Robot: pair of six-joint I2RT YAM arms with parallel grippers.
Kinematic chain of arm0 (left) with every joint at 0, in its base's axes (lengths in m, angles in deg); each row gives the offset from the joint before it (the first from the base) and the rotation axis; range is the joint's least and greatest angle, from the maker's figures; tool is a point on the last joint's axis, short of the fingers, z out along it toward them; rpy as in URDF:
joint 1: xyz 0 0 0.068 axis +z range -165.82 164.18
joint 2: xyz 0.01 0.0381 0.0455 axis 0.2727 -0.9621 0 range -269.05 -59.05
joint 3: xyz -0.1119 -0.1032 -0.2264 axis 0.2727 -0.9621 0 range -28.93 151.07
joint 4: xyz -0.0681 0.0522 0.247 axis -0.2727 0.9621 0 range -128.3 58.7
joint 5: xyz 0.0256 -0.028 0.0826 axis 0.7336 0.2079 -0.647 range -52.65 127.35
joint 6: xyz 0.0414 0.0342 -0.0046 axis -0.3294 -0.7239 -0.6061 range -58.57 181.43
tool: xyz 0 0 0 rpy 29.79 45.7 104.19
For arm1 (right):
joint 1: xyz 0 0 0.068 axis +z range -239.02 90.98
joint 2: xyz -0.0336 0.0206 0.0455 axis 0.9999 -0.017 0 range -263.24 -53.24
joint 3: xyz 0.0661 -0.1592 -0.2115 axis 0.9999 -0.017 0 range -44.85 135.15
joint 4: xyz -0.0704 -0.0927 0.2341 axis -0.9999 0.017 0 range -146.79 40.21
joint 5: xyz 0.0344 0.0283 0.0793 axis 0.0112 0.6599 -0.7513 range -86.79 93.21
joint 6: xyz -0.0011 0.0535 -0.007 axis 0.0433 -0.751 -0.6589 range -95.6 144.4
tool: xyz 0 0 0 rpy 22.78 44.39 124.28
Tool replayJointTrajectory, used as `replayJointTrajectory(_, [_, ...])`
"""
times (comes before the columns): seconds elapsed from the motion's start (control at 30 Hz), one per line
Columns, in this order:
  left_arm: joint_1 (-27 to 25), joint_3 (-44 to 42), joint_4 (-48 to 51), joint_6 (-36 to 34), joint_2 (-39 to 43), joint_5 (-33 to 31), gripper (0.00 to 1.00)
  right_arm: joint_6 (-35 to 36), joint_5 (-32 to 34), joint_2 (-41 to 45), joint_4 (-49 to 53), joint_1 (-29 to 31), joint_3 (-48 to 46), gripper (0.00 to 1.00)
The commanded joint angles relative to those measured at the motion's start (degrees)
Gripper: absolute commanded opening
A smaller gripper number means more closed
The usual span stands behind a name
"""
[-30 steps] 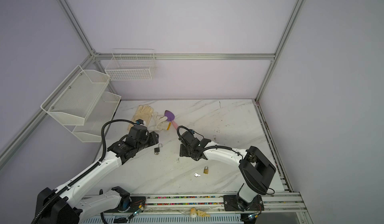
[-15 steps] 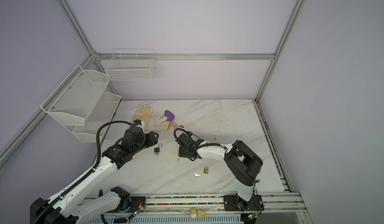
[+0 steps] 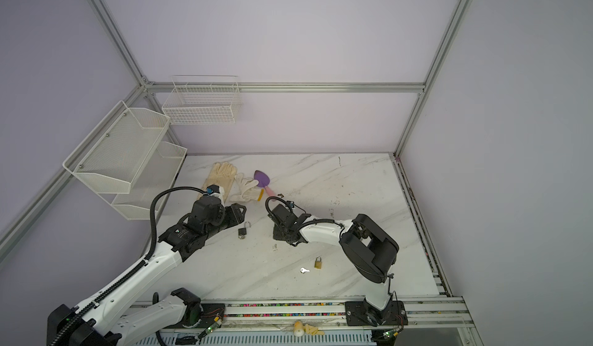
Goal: Unlock with the key
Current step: 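Lower the right gripper over the loose silver key on the table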
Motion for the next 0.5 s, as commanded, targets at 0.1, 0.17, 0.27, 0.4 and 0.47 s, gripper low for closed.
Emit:
replayJointTrajectory(0.1, [0.33, -2.65, -2.39, 0.57, 0.39, 0.86, 0.6, 0.29, 1.09, -2.05, 0.83, 0.3, 1.69, 0.34])
replayJointTrajectory(0.17, [0.33, -2.76, -2.59, 0.61, 0.47, 0.92, 0.6, 0.32, 1.06, -2.15, 0.73, 0.29, 1.67, 0.34])
replayJointTrajectory(0.27, [0.34, -2.83, -3.01, 0.64, 0.39, 1.12, 0.6, 0.34, 1.18, -2.15, 0.84, 0.35, 1.92, 0.34])
replayJointTrajectory(0.4, [0.33, -2.87, -3.54, 0.83, -0.1, 1.77, 0.6, 0.7, 0.84, -2.45, 0.47, 0.3, 2.25, 0.34])
replayJointTrajectory(0.47, [0.34, -2.74, -3.64, 0.83, -0.23, 2.0, 0.6, 0.97, 0.83, -2.62, 0.54, 0.29, 2.4, 0.33])
